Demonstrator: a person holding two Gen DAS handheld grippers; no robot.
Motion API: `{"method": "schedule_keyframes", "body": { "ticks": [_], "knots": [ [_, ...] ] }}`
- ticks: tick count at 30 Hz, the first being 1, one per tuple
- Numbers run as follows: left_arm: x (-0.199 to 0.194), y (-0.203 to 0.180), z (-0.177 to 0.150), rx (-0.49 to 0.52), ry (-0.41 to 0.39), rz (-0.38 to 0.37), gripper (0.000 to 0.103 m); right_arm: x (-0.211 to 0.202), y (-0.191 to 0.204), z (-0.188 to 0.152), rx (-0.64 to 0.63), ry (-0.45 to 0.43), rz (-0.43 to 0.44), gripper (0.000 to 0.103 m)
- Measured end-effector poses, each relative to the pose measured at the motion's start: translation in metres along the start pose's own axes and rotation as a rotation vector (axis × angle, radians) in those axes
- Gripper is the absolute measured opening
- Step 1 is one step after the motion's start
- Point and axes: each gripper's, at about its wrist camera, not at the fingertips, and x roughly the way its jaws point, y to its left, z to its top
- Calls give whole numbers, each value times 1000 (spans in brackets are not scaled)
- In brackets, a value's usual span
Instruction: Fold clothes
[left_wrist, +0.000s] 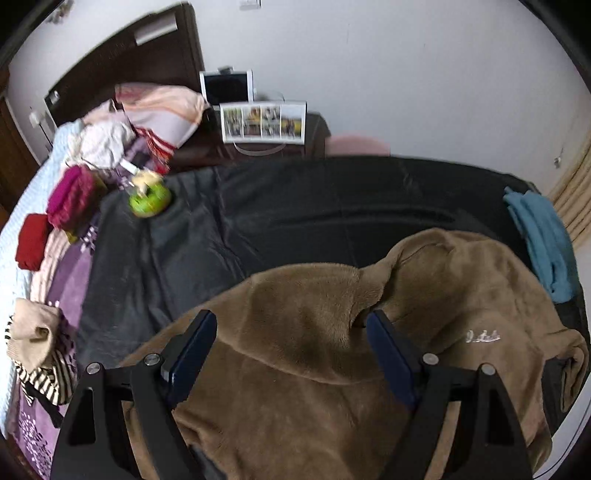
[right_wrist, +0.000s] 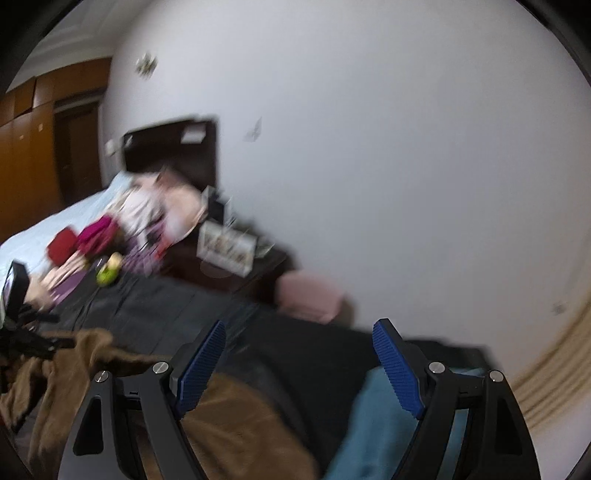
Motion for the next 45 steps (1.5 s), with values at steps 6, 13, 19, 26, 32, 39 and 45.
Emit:
{"method": "schedule_keyframes", "body": {
  "ticks": [6, 13, 19, 26, 32, 39, 45],
  "knots": [
    [40, -13, -3, 23, 77, -4, 86, 97, 40, -46, -33, 151, 114, 84],
    [82, -16, -6, 0, 146, 45, 86, 172, 70, -78, -19, 308, 242, 84],
    [92, -19, 3, -1, 103, 149, 86, 217, 101, -103, -127, 425, 178, 84],
    [98, -8, 21, -97, 30, 172, 80, 235, 104, -117, -176, 472, 156, 84],
    [111, -5, 32, -154, 20, 97, 35, 227, 115, -119, -234, 402, 206, 29],
    [98, -4, 54, -221, -93, 22, 17, 220, 99, -85, -191, 207, 18, 19],
    [134, -16, 71, -192, -39, 101, 23, 237, 98, -79, -185, 179, -68, 19]
  ]
}}
